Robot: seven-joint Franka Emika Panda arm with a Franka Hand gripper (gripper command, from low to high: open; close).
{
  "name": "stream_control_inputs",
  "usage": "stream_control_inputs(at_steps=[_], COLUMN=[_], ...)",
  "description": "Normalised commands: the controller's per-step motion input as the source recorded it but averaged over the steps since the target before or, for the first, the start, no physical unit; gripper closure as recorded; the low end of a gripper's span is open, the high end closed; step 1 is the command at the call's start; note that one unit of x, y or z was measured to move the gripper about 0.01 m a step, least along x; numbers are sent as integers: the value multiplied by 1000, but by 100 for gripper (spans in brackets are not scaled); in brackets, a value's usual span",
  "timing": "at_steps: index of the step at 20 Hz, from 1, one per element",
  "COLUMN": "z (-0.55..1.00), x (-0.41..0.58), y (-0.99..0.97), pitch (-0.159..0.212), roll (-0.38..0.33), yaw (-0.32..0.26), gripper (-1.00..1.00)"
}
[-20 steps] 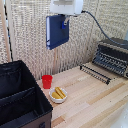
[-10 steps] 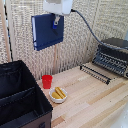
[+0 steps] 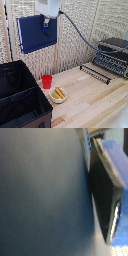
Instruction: Gently maneuver your gripper in the book's direction. Confidently hold the book by angling your gripper properly. Relocate the book to the caddy. Pinpoint the back pocket of the caddy and set the book down inside it.
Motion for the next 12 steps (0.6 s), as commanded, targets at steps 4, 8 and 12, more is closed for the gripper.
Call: stream_control_inputs(at_steps=[4,8,12], z=[210,201,176], x=[20,34,47], y=[791,804,807], pitch=[0,0,0], roll=[-12,-10,-2], yaw=[-141,-136,-133], gripper=[100,100,100])
